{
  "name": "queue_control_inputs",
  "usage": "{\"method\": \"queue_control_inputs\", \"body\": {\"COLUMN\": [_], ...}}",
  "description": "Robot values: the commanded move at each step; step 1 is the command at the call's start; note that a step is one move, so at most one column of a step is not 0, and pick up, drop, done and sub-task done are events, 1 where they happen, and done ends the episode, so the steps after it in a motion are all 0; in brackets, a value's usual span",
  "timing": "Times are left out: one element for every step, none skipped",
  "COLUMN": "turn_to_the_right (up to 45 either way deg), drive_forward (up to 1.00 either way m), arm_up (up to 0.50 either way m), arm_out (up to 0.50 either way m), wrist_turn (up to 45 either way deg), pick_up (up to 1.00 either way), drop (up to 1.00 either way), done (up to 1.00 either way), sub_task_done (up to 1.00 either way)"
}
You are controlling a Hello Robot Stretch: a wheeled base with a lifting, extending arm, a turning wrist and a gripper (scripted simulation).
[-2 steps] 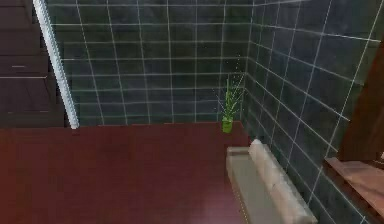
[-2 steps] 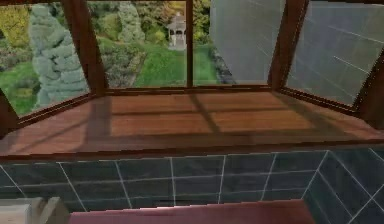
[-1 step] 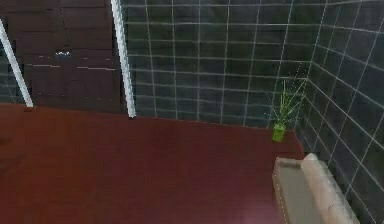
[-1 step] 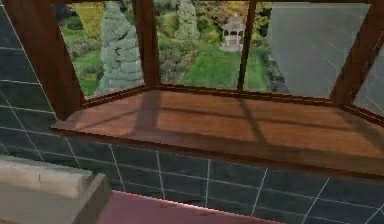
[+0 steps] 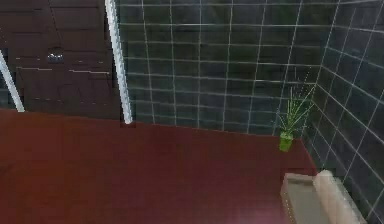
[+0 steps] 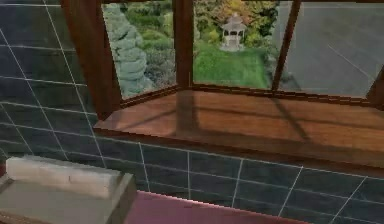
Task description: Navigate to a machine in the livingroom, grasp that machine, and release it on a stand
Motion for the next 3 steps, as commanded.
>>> {"method": "queue_control_inputs", "body": {"turn_to_the_right": [-45.0, -15.0, 0.0], "drive_forward": [0.00, 0.00, 0.25], "arm_up": [0.00, 0.00, 0.00], "arm_out": [0.00, 0.00, 0.00], "wrist_turn": [0.0, 0.0, 0.0], "pick_up": [0.00, 0.00, 0.00], "drop": [0.00, 0.00, 0.00], "done": [0.00, 0.00, 0.00], "sub_task_done": [0.00, 0.00, 0.00]}}
